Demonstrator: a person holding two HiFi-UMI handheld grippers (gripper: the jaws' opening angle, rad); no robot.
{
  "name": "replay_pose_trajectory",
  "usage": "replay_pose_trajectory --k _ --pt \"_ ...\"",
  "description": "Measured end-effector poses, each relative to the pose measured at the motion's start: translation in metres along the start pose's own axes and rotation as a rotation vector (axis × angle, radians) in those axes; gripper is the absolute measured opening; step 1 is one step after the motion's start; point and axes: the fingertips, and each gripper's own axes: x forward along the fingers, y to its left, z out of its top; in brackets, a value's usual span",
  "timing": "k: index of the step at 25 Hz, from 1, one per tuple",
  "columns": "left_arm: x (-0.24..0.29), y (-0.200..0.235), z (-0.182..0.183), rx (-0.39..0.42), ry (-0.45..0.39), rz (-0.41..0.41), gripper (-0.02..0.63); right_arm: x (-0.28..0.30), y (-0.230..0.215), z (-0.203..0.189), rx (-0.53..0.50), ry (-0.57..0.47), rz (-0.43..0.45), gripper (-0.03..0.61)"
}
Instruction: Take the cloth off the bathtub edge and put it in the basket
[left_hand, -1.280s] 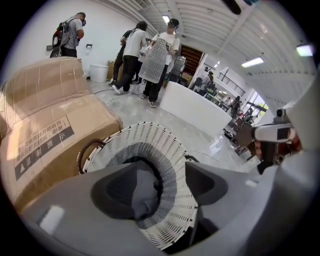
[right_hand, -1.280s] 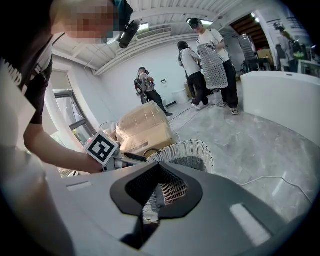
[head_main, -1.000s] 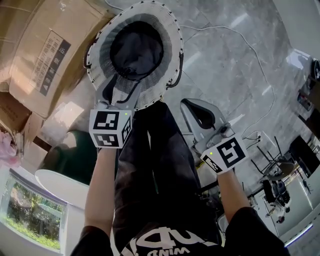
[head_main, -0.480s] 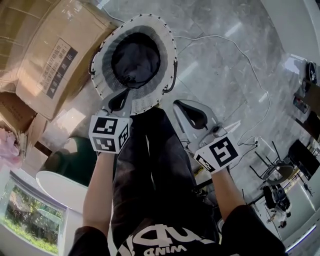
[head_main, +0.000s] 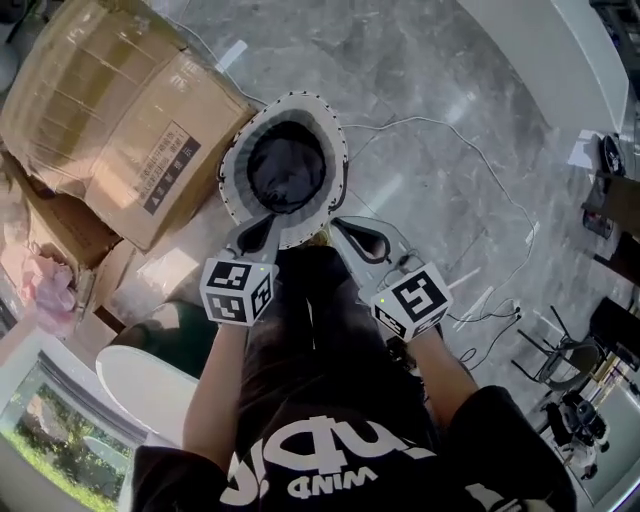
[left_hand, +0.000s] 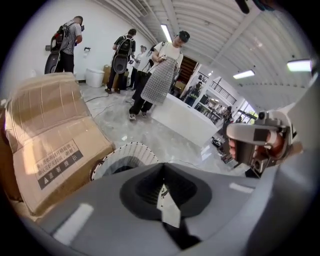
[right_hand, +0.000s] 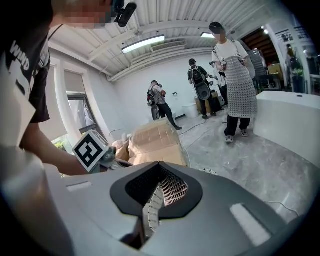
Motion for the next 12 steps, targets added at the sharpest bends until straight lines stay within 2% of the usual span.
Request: replay_pose_trajectory --k 7,12 --pt "-0.083 -0.035 0.061 0.009 -0.117 -0.017 -0.003 -0.028 0.049 0.059 -0.068 -0.064 0.029 0.009" --pt "-0.132 -0.063 0.101 0.080 -0.194 -0.048 -0.003 -0.051 0.077 0.092 -0.132 -0.112 0.050 0.009"
